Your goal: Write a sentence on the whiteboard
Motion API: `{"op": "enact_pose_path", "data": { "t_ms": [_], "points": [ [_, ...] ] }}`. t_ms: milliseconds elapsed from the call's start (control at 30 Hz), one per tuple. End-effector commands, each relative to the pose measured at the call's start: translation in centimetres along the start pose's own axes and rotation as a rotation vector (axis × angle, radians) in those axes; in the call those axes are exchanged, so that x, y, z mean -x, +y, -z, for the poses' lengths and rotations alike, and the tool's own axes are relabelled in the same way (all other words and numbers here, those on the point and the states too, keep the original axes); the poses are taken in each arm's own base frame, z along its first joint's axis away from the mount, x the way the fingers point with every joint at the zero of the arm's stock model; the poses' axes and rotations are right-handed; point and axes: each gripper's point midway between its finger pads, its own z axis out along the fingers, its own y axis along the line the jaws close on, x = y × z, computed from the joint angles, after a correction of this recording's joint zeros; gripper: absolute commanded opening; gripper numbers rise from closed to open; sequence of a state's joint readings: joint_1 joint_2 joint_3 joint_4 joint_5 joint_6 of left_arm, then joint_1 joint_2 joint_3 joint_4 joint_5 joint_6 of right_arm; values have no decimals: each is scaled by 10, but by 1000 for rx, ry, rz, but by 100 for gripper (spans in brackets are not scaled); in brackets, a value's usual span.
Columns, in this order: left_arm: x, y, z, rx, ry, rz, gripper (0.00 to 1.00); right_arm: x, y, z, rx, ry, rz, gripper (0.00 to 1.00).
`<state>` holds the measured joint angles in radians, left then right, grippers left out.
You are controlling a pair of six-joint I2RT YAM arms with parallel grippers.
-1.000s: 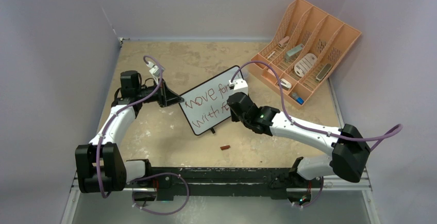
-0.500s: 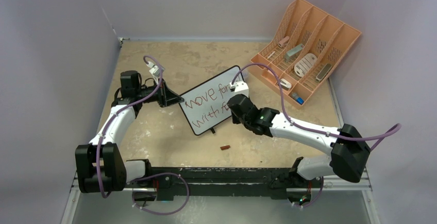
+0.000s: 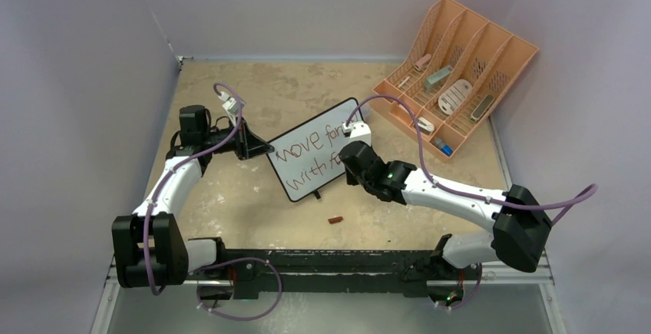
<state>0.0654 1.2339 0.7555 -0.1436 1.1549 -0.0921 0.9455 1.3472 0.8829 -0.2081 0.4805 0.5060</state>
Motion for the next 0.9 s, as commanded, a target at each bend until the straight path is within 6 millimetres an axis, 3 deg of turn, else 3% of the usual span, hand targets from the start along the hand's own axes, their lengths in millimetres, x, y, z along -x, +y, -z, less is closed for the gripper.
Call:
{"op": "enact_pose_path", "data": {
  "t_ms": [0, 400, 700, 867],
  "points": [
    [10, -2, 3, 2, -23, -59, 0, 11, -7, 1, -33, -35, -36, 0],
    [10, -2, 3, 3, -23, -58, 0, 14, -10, 2, -35, -49, -43, 0],
    [10, -1, 3, 4, -23, -57, 0, 39, -3, 20, 28, -120, -42, 0],
    [10, -1, 3, 5, -23, -58, 0, 43, -4, 20, 19, -134, -41, 0]
  ]
}}
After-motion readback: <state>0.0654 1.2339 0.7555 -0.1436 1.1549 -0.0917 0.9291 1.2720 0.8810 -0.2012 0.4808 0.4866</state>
